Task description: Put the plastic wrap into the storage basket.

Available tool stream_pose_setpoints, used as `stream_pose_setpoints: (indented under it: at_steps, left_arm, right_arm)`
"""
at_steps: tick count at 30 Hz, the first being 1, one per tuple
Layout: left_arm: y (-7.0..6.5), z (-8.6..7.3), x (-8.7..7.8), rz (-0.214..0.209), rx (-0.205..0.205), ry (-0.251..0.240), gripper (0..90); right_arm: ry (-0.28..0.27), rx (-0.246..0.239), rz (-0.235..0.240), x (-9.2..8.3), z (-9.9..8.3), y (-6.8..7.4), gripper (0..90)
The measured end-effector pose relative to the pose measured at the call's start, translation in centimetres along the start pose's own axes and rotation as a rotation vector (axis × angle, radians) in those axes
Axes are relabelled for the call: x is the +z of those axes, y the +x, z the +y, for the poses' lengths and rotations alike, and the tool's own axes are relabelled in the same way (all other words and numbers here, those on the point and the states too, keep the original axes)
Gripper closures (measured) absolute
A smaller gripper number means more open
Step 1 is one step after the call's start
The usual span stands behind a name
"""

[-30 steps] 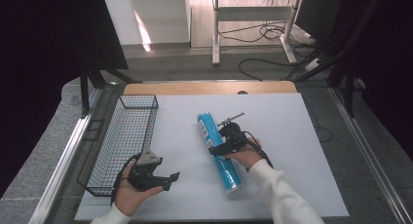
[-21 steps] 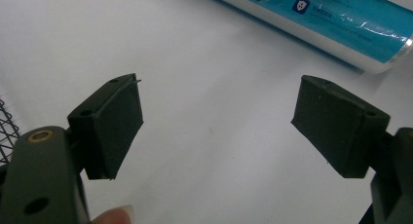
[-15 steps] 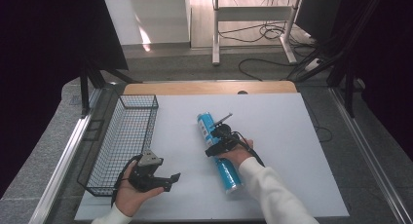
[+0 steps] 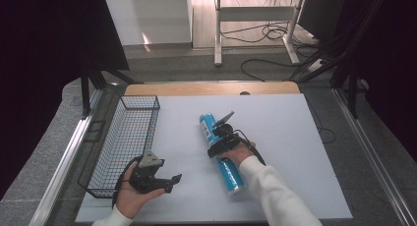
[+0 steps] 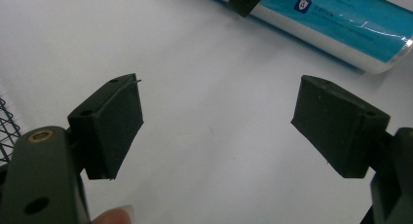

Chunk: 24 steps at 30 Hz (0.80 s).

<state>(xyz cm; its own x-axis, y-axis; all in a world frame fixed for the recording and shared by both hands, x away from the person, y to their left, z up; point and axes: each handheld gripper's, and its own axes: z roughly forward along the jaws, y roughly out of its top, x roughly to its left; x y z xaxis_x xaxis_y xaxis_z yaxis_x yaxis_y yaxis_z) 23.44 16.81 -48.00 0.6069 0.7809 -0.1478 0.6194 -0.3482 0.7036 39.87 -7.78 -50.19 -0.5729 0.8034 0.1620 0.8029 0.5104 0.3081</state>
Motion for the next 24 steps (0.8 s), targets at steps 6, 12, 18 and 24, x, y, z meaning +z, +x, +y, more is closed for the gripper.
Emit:
stream_pose_setpoints:
  at_steps: [6, 12, 18, 24]
  left_arm:
    - [0.1, 0.0, -0.1, 0.001, -0.003, -0.002, 18.4]
    - [0.2, -0.1, 0.0, 0.002, -0.004, -0.002, 18.5]
    - [0.1, -0.1, -0.2, 0.0, -0.001, -0.012, 18.5]
    - [0.1, 0.0, -0.2, 0.0, -0.004, -0.013, 18.5]
  right_arm:
    - [0.006, 0.035, 0.027, -0.1, 0.1, -0.4, 28.0]
    - [0.017, 0.055, 0.044, -0.3, 0.1, -0.7, 29.1]
    - [0.0, 0.045, 0.064, -0.5, 0.0, -1.0, 30.8]
    - [-0.03, 0.042, 0.127, -1.9, -0.1, -1.2, 31.3]
